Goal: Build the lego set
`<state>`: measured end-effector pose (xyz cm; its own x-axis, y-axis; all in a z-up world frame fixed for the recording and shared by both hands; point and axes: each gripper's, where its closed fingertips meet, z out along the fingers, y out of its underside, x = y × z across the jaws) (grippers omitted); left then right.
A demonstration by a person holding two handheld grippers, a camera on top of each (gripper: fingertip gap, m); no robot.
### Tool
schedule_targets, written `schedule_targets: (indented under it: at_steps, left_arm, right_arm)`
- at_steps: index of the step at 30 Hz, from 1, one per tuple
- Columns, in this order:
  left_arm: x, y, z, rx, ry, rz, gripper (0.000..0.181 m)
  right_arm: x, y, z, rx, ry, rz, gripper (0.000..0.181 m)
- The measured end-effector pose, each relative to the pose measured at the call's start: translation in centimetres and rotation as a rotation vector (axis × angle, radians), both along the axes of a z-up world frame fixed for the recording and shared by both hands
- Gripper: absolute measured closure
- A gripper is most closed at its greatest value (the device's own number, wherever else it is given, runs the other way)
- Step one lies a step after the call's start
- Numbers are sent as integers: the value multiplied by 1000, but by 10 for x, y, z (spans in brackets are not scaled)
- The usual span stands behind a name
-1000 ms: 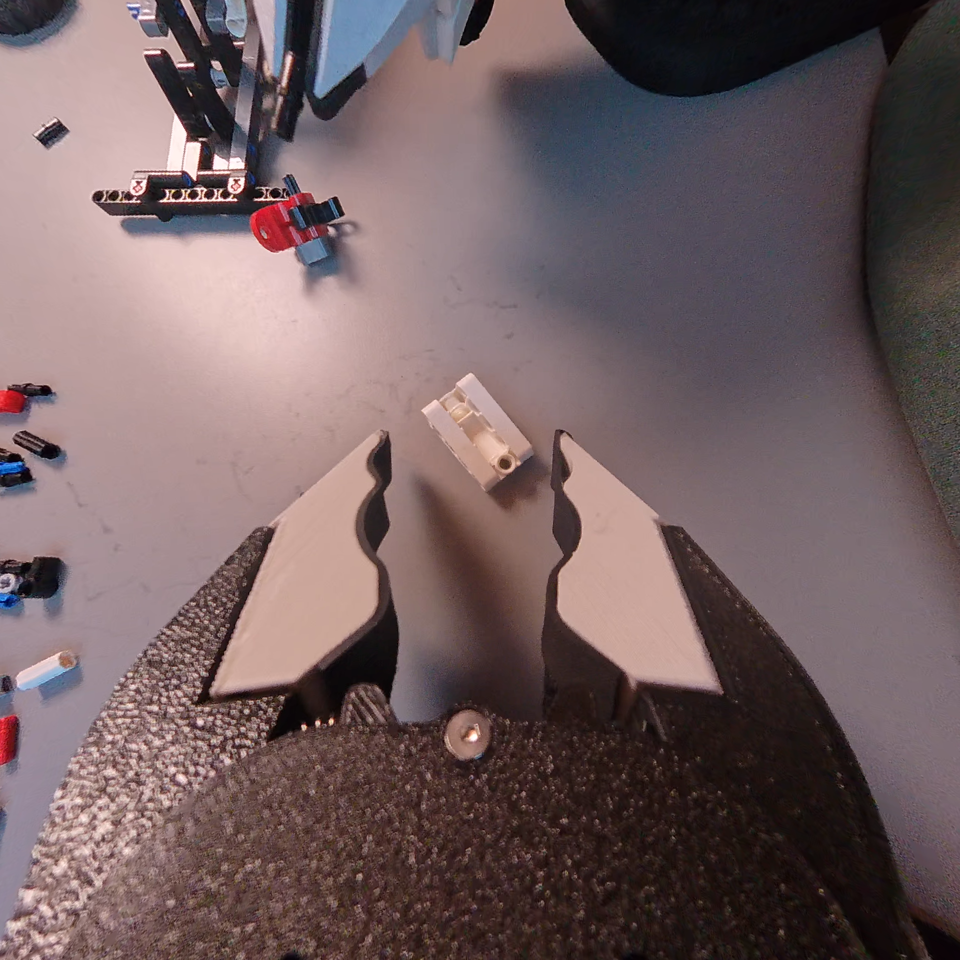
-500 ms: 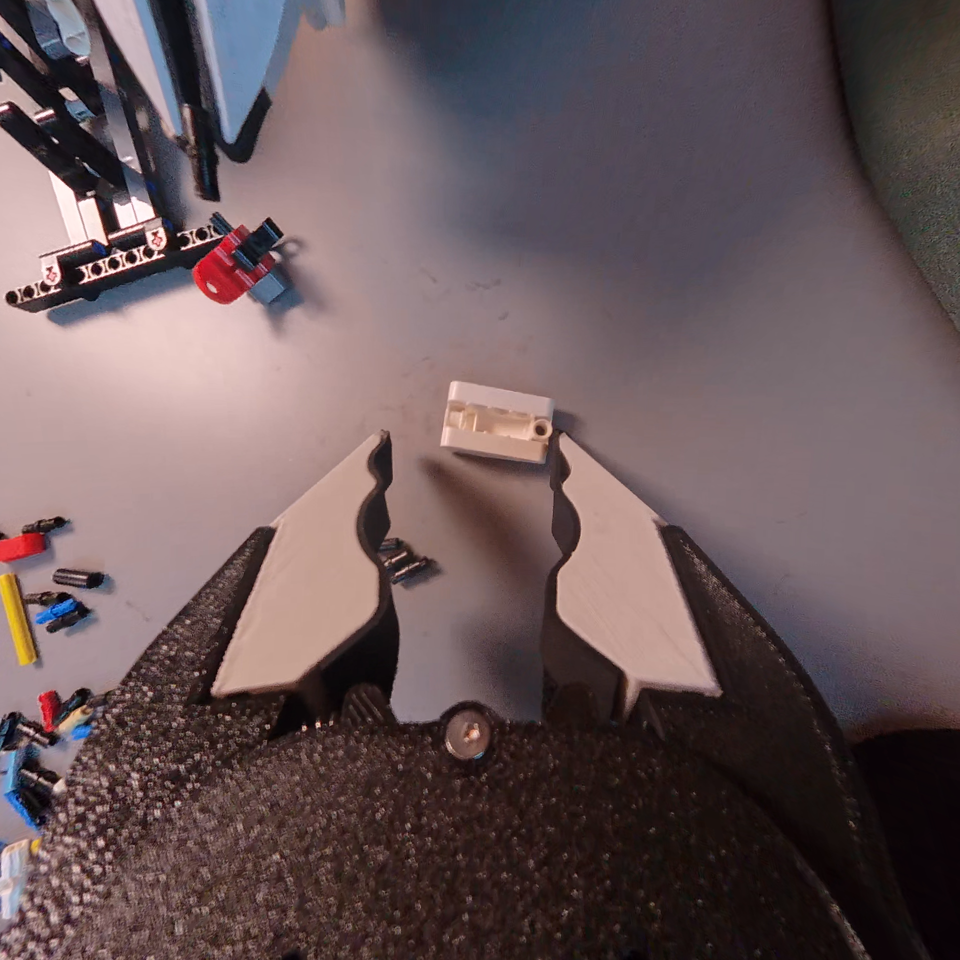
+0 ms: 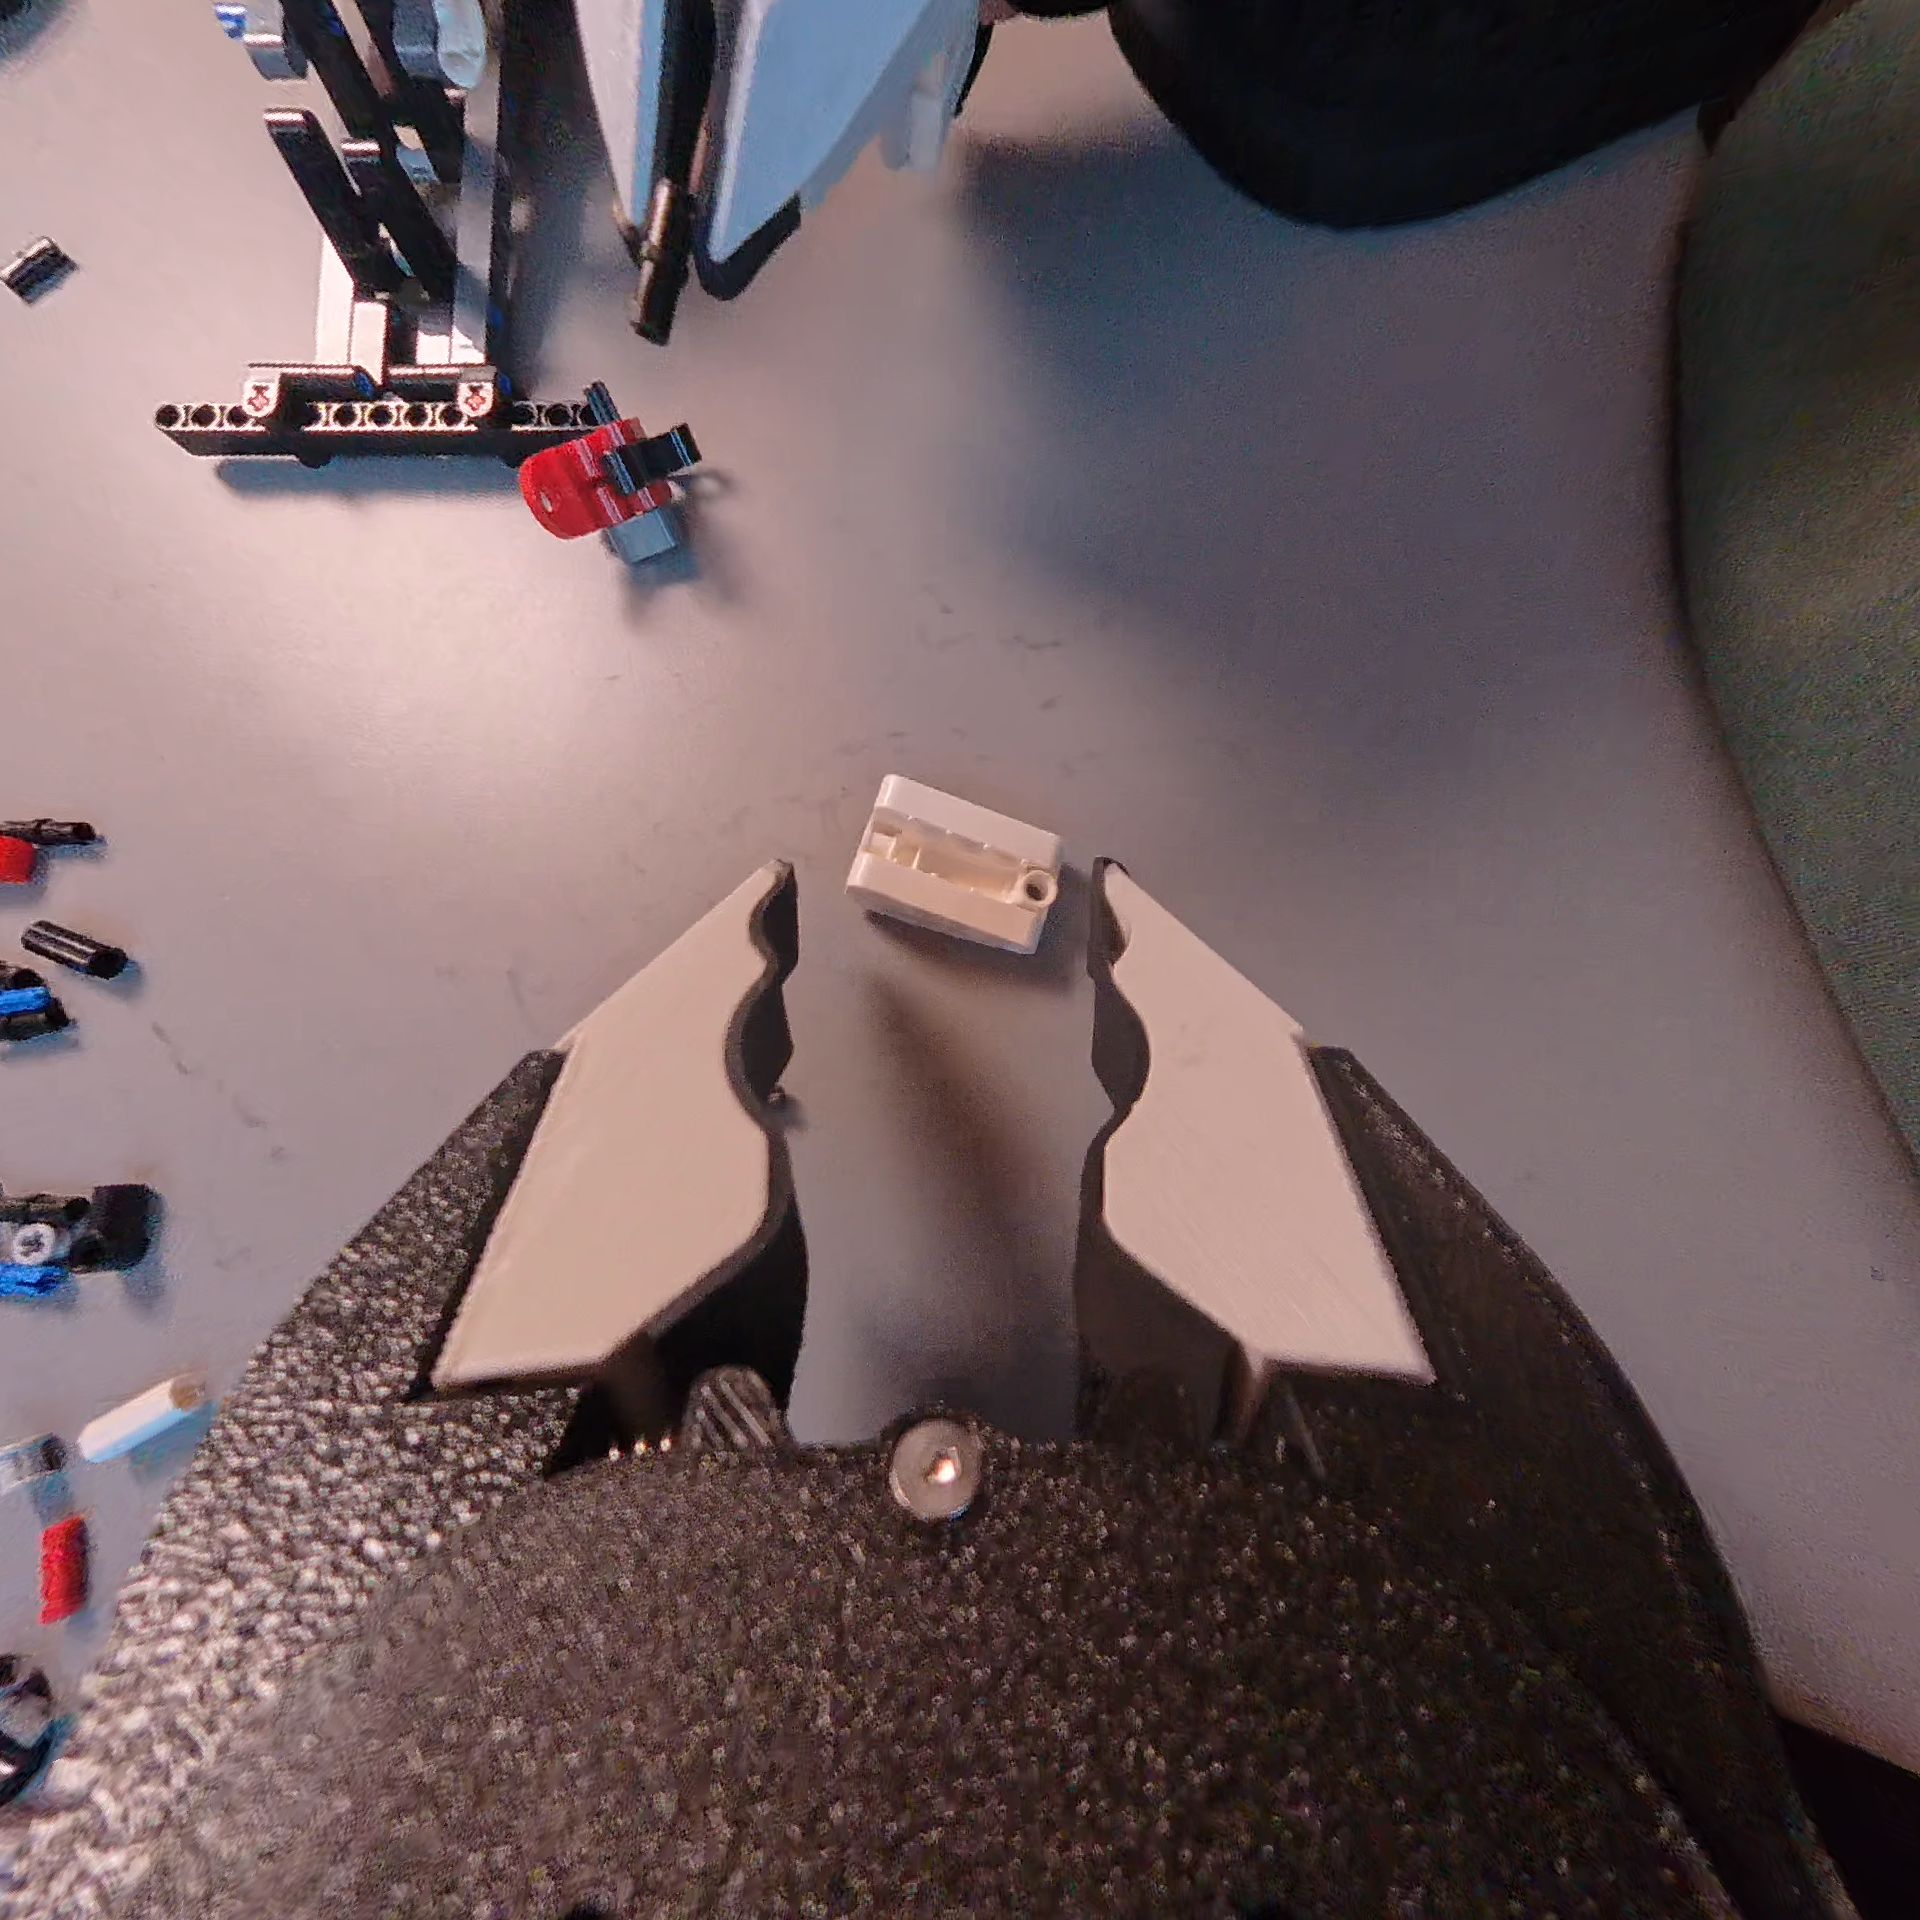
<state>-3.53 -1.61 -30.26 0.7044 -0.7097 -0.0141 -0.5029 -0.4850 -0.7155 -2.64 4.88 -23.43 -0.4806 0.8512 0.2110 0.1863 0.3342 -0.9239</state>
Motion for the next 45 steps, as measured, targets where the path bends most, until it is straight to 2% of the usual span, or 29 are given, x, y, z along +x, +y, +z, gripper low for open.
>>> schedule_targets:
  at_steps: [2, 7, 9, 11, 15, 17, 20, 24, 26, 30, 35, 45]
  left_arm:
    - [4, -2, 4, 10, -47, 26, 123]
    - [7, 1, -5, -7, -40, 51, 118]
    - [7, 1, -11, -35, -14, 43, 123]
    - [8, 1, -15, -48, -1, 37, 136]
    - [7, 1, -15, -44, 15, 52, 137]
    - [10, 0, -12, -37, -30, 62, 137]
    - [15, 2, 13, 22, -216, 79, 137]
    - [16, 2, 72, 169, -551, 44, 137]
    - [14, -1, 87, 211, -636, 25, 137]
    - [14, -6, 100, 248, -719, -13, 137]
    - [16, -6, 100, 245, -720, -28, 137]
    - [24, 4, 57, 172, -402, 22, 137]
  right_arm:
    - [0, -1, 0, 0, 2, 4, 178]
    - [1, -7, -1, 7, -1, 19, 178]
    - [1, -8, 0, 12, 2, 19, 178]
    - [2, -8, 1, 12, 6, 17, 178]
    - [2, -8, 2, 6, 10, 13, 178]
    - [2, -8, 2, -1, 12, 15, 178]
    - [3, -10, 8, -37, 25, 24, 178]
    - [7, -17, 23, -128, 61, 70, 178]
    - [9, -20, 29, -166, 72, 91, 178]
    - [10, -26, 38, -216, 73, 108, 178]
    - [13, -43, 52, -246, 60, 141, 178]
    - [10, -43, 4, -85, -104, 124, 178]
